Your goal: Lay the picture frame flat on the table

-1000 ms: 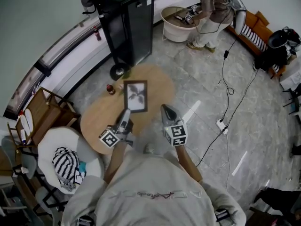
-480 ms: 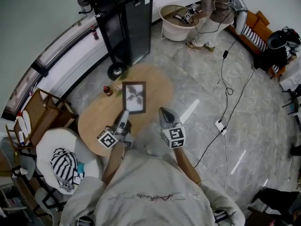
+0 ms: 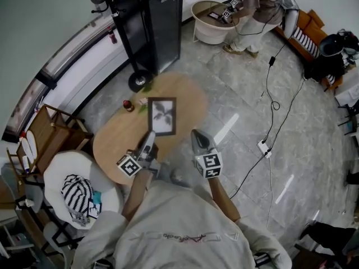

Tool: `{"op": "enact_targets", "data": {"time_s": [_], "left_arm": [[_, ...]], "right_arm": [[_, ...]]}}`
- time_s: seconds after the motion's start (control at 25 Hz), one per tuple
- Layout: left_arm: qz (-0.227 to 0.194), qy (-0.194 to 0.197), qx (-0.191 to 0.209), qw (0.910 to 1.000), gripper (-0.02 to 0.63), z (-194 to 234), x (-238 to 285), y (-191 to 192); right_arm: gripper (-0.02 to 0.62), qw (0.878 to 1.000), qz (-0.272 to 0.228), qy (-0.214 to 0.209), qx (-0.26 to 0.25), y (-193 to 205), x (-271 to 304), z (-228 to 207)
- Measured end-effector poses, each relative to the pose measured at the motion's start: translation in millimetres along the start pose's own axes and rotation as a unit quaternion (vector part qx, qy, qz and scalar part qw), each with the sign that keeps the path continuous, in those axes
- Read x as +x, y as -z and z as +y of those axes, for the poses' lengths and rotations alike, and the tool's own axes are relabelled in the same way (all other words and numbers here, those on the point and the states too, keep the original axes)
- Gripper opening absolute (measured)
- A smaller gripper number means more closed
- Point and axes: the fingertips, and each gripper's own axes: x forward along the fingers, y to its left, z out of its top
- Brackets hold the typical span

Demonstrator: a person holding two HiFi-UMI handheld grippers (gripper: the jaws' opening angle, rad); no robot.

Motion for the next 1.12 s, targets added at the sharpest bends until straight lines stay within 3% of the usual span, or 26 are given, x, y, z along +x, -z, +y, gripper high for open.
{"op": "enact_targets", "data": {"time_s": [0.36,1.12], "left_arm": [[0.003,0.002,-0.014,0.9999,0.069,21.7,15.7,-6.9],[0.036,-0.024,-0.055,0.9975,0.069,126.1,41.6,-38.3]], "right_arm": [[0.003,1.000,0.019,0.001,0.007,11.1,27.0,-2.8],[0.003,0.998,0.055,0.011,0.024,23.3,130.7,-8.5]]}}
